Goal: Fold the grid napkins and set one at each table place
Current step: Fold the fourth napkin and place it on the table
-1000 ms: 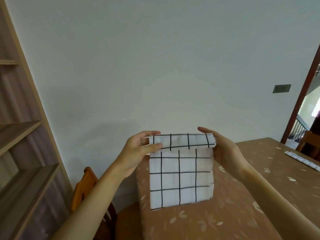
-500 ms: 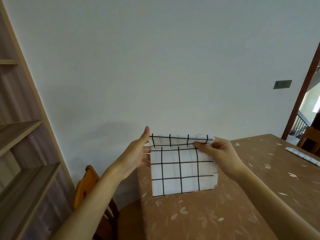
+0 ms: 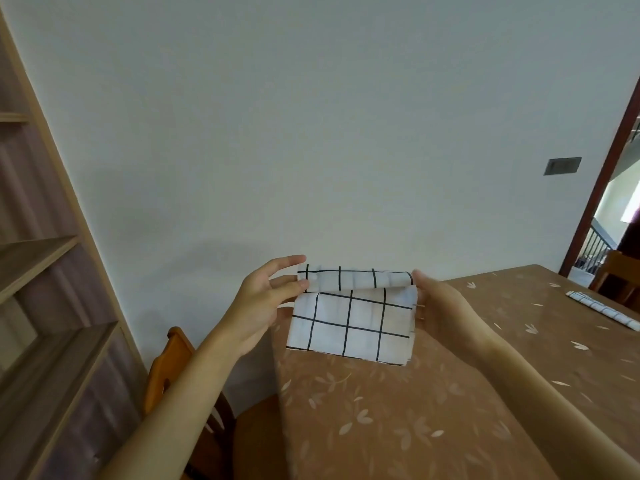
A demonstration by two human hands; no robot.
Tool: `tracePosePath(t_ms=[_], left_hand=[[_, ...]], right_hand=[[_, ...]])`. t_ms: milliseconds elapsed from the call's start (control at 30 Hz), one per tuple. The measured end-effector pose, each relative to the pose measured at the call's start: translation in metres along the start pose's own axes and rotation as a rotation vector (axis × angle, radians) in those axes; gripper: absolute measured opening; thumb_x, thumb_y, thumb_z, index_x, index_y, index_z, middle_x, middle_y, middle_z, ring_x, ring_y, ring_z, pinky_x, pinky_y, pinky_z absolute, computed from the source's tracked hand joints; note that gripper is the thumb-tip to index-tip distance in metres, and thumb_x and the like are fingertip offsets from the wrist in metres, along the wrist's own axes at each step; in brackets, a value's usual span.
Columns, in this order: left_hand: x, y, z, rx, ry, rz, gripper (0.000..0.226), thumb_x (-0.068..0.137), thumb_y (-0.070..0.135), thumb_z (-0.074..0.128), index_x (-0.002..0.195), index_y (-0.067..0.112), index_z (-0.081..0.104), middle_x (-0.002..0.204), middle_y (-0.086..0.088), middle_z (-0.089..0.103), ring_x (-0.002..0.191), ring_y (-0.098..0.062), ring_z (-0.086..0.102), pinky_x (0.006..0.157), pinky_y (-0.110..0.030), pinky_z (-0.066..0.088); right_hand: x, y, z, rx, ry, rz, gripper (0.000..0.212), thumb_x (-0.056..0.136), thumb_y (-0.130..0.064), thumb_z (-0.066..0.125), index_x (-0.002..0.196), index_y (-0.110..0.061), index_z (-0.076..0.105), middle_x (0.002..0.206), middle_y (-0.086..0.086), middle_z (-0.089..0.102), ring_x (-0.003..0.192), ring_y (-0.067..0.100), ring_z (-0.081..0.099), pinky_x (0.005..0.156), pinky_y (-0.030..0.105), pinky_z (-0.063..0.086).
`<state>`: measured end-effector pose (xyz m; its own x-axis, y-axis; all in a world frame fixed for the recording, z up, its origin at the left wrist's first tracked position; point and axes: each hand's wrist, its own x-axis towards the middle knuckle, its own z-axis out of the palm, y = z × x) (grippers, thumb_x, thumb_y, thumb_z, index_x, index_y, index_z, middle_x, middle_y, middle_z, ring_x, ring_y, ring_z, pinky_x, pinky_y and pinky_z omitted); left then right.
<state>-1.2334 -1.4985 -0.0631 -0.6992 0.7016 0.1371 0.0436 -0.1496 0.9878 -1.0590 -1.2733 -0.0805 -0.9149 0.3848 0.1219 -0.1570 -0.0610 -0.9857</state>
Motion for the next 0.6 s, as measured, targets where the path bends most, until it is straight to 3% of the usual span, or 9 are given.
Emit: tracePosePath(t_ms=[133,333,433,533,600], left_hand=[[0.002,0.000,-0.002,0.014,0.010,0.000,0.040,0.092,0.009,0.071,0.129,0.026,0.067,0.092,-0.002,0.075,0.088,-0.016,0.072,0.085,-0.037,0.053],[0.003,-0.003,-0.005,0.092,0.057,0.013,0.035,0.088,0.012,0.076,0.121,0.018,0.068,0.095,0.005,0.078,0.093,-0.014,0.072,0.083,-0.033,0.056],[0.004,-0.002,-0.005,0.119,0.066,0.026,0.030,0.089,0.014,0.074,0.119,0.016,0.068,0.096,0.001,0.079,0.090,-0.014,0.074,0.086,-0.041,0.056],[0.004,-0.004,-0.007,0.136,0.061,0.032,0.028,0.090,0.010,0.073,0.118,0.012,0.068,0.102,-0.006,0.079,0.092,-0.020,0.075,0.088,-0.041,0.057],[0.003,-0.004,-0.007,0.150,0.048,0.033,0.025,0.091,0.009,0.072,0.116,0.011,0.069,0.103,-0.008,0.079,0.094,-0.022,0.075,0.089,-0.041,0.058]], right_hand=[[-0.004,0.003,0.002,-0.104,0.079,-0.064,0.024,0.089,-0.010,0.067,0.111,-0.003,0.072,0.109,0.011,0.077,0.103,0.027,0.073,0.080,0.030,0.060],[-0.008,0.001,-0.002,-0.072,-0.057,-0.036,0.035,0.090,-0.028,0.067,0.119,-0.009,0.069,0.118,0.011,0.074,0.110,0.029,0.070,0.091,0.042,0.053],[-0.010,-0.001,-0.002,-0.015,-0.118,-0.023,0.033,0.090,-0.032,0.052,0.106,-0.015,0.076,0.106,0.006,0.077,0.099,0.021,0.073,0.079,0.030,0.056],[-0.013,-0.004,0.001,-0.005,-0.160,-0.016,0.045,0.100,-0.038,0.042,0.119,-0.009,0.070,0.117,0.012,0.073,0.110,0.023,0.070,0.087,0.030,0.056],[-0.012,-0.003,0.003,-0.024,-0.094,-0.012,0.043,0.106,-0.032,0.042,0.097,-0.011,0.078,0.095,0.009,0.078,0.093,0.019,0.075,0.078,0.024,0.057]])
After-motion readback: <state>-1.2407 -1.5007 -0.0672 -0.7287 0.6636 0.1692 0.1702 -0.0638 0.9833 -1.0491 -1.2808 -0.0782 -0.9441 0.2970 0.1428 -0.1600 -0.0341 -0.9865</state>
